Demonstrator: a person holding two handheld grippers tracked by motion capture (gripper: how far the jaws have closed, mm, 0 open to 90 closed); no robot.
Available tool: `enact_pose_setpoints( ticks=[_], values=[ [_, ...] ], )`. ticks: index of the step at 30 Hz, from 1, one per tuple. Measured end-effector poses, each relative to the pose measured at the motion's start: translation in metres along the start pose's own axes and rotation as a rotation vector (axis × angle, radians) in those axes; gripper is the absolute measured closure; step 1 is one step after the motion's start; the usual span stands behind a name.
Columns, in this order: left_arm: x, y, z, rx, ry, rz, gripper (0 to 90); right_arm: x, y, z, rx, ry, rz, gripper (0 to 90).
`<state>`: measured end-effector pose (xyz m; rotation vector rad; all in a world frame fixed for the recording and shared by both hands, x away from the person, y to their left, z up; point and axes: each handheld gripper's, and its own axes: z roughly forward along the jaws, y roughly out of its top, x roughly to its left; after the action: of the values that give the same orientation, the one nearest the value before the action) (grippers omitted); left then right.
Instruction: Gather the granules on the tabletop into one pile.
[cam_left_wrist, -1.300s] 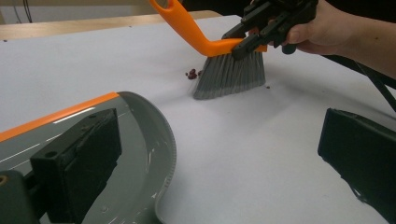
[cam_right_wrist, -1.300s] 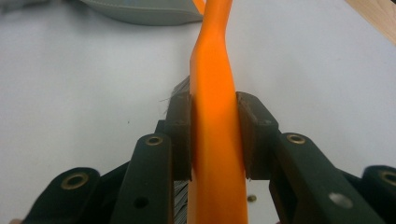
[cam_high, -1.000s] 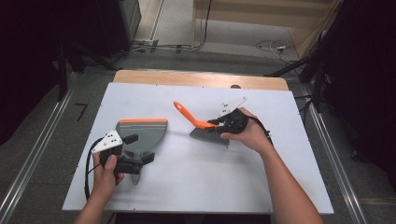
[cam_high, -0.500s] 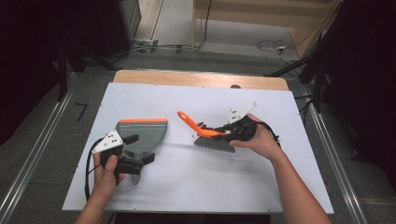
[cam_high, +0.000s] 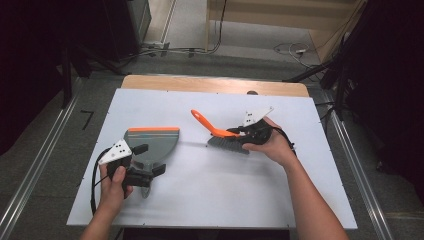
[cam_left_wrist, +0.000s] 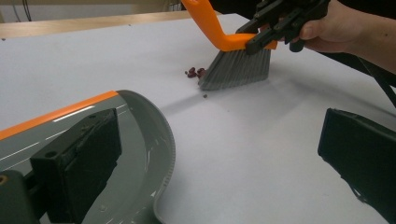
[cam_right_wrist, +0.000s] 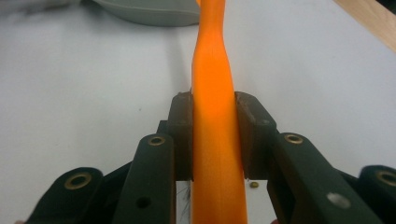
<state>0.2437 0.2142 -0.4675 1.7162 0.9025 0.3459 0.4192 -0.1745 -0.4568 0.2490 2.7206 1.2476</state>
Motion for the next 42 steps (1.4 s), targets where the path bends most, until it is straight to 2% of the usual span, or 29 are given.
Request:
enact_pose_setpoints(
  ticks=[9, 12, 15, 17, 21, 23, 25, 30, 32, 40, 42],
  values=[
    [0.000, 0.000, 0.000, -0.001, -0.001, 0.002, 0.0, 0.014, 0.021, -0.014, -0.018, -0.004, -0.005, 68.7],
    [-0.001, 0.000, 0.000, -0.001, -0.001, 0.002, 0.0, 0.022, 0.029, -0.013, -0.016, 0.004, 0.042, 68.7],
    [-0.001, 0.000, 0.000, 0.002, -0.001, 0.002, 0.0, 0.032, 0.035, -0.003, -0.016, 0.066, 0.110, 68.7],
    [-0.001, 0.000, 0.001, 0.003, -0.002, 0.002, 0.0, 0.038, 0.037, 0.008, 0.015, 0.089, 0.117, 68.7],
    [-0.001, 0.000, 0.000, 0.000, -0.001, 0.001, 0.0, 0.037, 0.034, 0.030, 0.085, 0.052, 0.127, 68.8],
    [-0.001, 0.000, 0.000, -0.001, -0.002, 0.002, 0.0, 0.030, 0.031, 0.031, 0.070, 0.050, 0.168, 68.6],
    [0.000, 0.000, -0.001, 0.001, 0.000, 0.000, 0.0, 0.025, 0.029, 0.030, 0.067, 0.023, 0.179, 68.6],
    [0.000, 0.000, -0.001, 0.001, 0.000, -0.001, 0.0, 0.017, 0.030, 0.026, 0.074, -0.062, 0.166, 68.8],
    [0.000, 0.000, -0.001, -0.002, -0.001, 0.000, 0.0, 0.016, 0.030, 0.024, 0.081, -0.081, 0.168, 68.8],
    [-0.001, 0.000, 0.001, 0.003, -0.004, 0.001, 0.0, 0.023, 0.036, 0.011, 0.040, -0.064, 0.157, 68.8],
    [-0.001, 0.000, 0.001, 0.003, -0.004, 0.001, 0.0, 0.025, 0.039, 0.006, 0.026, -0.054, 0.167, 68.8]
  ],
)
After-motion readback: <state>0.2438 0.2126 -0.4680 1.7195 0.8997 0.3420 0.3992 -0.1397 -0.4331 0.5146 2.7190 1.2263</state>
